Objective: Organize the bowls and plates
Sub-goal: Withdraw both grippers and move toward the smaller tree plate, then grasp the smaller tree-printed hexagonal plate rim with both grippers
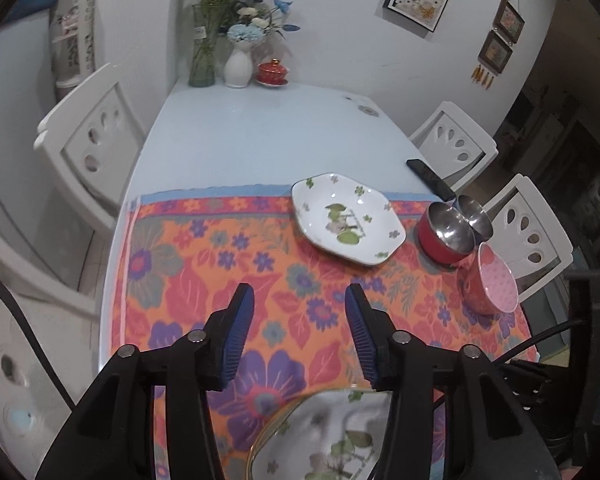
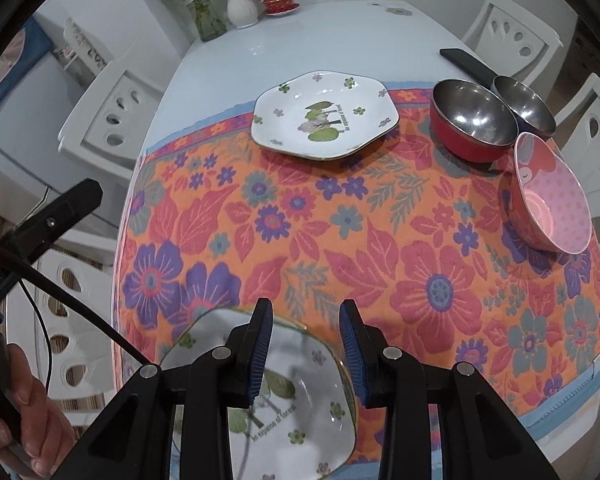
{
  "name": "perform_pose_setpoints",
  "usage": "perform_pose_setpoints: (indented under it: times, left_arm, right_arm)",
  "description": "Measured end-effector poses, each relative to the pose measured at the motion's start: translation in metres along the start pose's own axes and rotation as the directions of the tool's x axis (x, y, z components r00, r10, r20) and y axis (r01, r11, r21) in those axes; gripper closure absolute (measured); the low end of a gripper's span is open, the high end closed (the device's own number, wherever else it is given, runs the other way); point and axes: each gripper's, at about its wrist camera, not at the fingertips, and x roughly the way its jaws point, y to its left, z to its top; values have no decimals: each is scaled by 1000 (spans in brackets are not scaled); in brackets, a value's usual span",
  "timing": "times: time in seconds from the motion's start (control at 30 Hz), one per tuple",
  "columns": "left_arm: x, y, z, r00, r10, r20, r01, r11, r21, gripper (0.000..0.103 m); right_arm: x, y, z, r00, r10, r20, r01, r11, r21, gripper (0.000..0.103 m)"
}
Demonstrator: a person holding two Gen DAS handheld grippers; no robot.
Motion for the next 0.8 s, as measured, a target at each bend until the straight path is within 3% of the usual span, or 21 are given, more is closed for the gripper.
perform_pose_setpoints:
  times: [0.13, 0.27, 0.33, 0.47, 0.8]
  left_arm:
    - [9, 0, 8, 1000, -16, -5, 16, 1000, 22, 57]
    - [23, 4, 18, 999, -36, -11, 37, 999, 13, 46]
    - [30, 4, 25, 999, -38, -10, 38, 999, 10, 46]
    - [38, 2, 38, 999, -40, 16, 40, 999, 10, 46]
    - [108, -12, 71, 998, -46, -52, 48, 998, 46, 46]
  right_arm:
    - [9, -6, 6, 1000, -1, -11, 2, 999, 40, 70]
    - [10, -11, 15, 999, -31, 12, 30, 998, 51, 70]
    - [10, -16, 22, 998, -50, 26, 49, 997, 64, 69]
    - [14, -37, 43, 999, -25, 45, 18, 987, 157, 55]
    - [51, -87, 110, 991, -86, 107, 47, 943, 329, 55]
